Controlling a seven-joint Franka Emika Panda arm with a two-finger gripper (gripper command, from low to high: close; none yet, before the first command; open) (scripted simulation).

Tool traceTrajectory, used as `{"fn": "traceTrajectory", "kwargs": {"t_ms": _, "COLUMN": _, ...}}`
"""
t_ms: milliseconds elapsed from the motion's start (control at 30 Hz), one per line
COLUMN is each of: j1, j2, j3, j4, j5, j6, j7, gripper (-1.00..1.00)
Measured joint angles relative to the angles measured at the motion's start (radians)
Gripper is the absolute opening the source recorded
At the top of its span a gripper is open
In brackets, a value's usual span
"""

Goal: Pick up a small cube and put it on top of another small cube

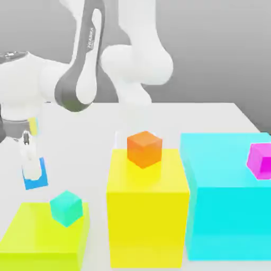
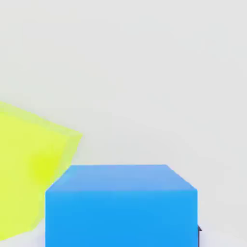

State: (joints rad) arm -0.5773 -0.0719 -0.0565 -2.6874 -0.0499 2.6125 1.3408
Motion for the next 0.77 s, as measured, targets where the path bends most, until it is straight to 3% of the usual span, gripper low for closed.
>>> {"fn": "traceTrajectory", "kwargs": {"t_ms": 333, "j1": 0.126, "j2": -0.093, "j3": 0.103, "j4": 0.103, "j5": 0.058, "j6": -0.192, "j7": 0.036, "gripper": -1.0}}
{"fn": "traceTrajectory", "kwargs": {"t_ms": 500, "j1": 0.142, "j2": 0.019, "j3": 0.12, "j4": 0.085, "j5": 0.057, "j6": -0.062, "j7": 0.047, "gripper": -1.0}}
{"fn": "traceTrajectory", "kwargs": {"t_ms": 533, "j1": 0.142, "j2": 0.039, "j3": 0.121, "j4": 0.08, "j5": 0.056, "j6": -0.037, "j7": 0.049, "gripper": 1.0}}
{"fn": "traceTrajectory", "kwargs": {"t_ms": 767, "j1": 0.143, "j2": 0.036, "j3": 0.12, "j4": 0.081, "j5": 0.054, "j6": -0.042, "j7": 0.05, "gripper": 1.0}}
